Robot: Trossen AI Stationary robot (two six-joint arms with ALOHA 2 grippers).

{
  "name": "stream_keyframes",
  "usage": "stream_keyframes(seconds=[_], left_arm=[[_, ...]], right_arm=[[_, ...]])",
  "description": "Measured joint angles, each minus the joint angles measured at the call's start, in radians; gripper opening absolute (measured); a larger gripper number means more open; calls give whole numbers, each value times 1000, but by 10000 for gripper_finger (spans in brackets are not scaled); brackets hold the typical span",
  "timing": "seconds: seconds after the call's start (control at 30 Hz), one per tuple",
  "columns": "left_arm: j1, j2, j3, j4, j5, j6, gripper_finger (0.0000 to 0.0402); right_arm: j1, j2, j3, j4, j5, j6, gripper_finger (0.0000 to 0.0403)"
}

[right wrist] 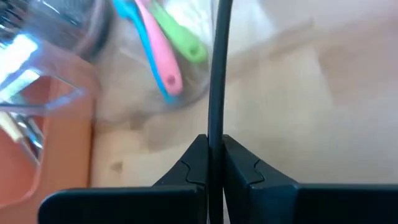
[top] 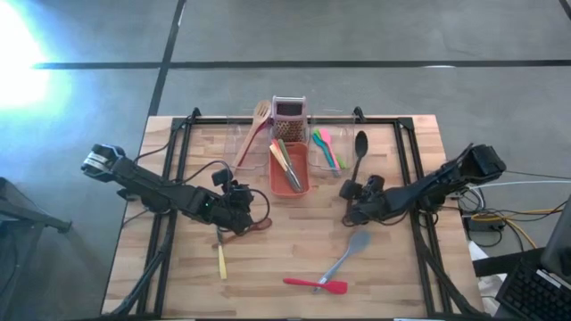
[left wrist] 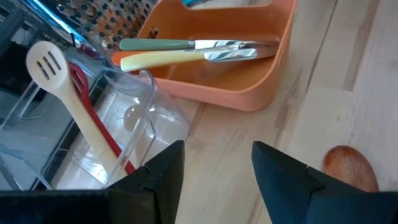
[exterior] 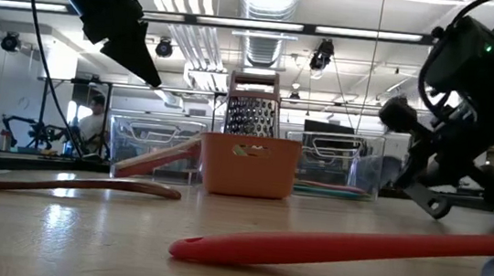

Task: Pick & Place Kitchen Items
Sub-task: Put the black serving spoon into the left transparent bin

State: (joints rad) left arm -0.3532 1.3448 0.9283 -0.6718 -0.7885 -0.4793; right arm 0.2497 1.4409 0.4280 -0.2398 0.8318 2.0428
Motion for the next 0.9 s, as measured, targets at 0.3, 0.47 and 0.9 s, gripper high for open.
stream_keyframes(seconds=[0.3, 0.47, 0.9], left_arm=[[0, 0, 0, 22, 6, -2, 190], [0, 0, -1, 80, 7, 13, 190], [0, 0, -1, 220, -23, 92, 190]], right_arm=[[1, -234, 6, -108, 131, -191, 12], [1, -361, 72, -100, 171, -498, 11], [119, -393, 360, -93, 197, -1200, 11]])
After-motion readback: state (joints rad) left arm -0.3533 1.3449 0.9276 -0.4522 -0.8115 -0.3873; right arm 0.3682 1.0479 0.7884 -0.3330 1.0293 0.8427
